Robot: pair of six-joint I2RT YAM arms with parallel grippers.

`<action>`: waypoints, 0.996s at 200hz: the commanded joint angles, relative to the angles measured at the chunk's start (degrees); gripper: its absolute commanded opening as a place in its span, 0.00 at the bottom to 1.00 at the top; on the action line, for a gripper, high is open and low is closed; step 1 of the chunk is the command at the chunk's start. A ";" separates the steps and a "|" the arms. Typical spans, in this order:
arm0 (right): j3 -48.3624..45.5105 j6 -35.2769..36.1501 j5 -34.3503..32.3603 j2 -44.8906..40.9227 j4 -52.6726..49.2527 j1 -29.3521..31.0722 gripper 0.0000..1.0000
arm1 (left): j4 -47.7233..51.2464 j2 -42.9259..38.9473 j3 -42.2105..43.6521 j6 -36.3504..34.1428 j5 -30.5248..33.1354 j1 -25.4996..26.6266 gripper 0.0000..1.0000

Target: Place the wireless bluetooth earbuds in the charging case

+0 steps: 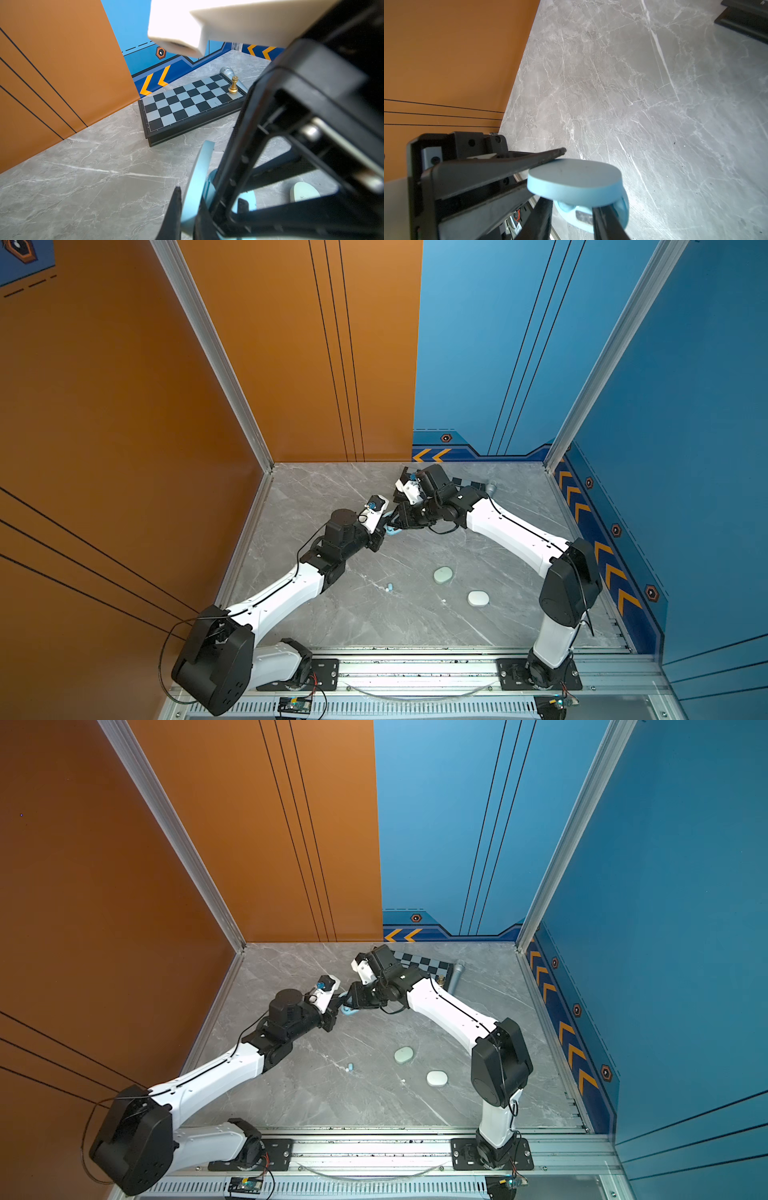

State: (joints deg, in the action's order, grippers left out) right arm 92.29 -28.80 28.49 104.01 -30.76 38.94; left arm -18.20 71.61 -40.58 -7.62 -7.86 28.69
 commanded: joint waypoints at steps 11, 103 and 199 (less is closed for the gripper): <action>-1.68 0.24 0.91 -5.04 1.53 -0.83 0.35 | -1.25 -0.42 -1.12 0.34 0.07 -0.65 0.00; -21.80 26.35 -8.17 -16.63 2.38 4.59 0.37 | 4.76 -15.89 6.15 2.52 4.70 -8.74 0.00; -19.64 29.61 -10.59 2.32 12.07 15.23 0.54 | 16.06 -28.50 8.81 0.24 10.17 -9.31 0.00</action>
State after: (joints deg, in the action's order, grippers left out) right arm 70.15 -2.87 19.16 104.18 -21.76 53.47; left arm -4.73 43.97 -32.08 -6.22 -0.12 19.88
